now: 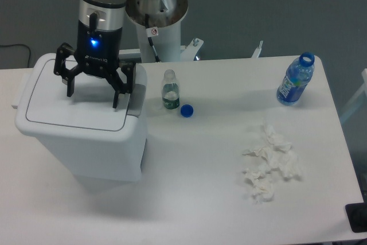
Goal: Close the trash can
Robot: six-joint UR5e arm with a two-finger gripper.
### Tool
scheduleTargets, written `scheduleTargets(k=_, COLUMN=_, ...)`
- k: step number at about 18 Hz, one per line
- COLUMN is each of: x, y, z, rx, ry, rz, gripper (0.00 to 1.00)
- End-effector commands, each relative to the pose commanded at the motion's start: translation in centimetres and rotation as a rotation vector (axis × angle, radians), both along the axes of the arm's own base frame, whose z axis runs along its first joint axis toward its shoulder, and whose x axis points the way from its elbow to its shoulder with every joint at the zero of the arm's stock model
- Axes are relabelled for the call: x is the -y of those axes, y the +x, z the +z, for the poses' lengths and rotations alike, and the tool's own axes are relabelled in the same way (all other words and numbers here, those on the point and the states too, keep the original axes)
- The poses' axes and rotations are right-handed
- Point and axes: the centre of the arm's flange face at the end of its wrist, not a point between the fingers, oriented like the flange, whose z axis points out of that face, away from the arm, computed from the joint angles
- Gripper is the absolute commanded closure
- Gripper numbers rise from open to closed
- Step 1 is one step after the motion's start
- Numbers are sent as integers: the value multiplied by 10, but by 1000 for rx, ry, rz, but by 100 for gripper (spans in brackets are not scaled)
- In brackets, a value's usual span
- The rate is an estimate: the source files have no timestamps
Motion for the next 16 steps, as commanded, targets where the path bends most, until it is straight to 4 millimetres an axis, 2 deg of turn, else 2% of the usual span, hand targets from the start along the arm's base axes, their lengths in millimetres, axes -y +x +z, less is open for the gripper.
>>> scheduleTargets(k=7, x=1, y=-1, z=3, rx=-5, ry=8, rz=-2, gripper=0)
scheduleTargets(k=12, x=11, y=1, z=29, rx=-33, ry=46, rz=5, gripper=0)
scheduleTargets(k=14, x=16, y=-7, z=37, rx=-42, ry=57, rz=23, gripper=0)
scheduleTargets(k=16, x=23, y=-23, z=42, rx=-53, ry=64, rz=57, gripper=0)
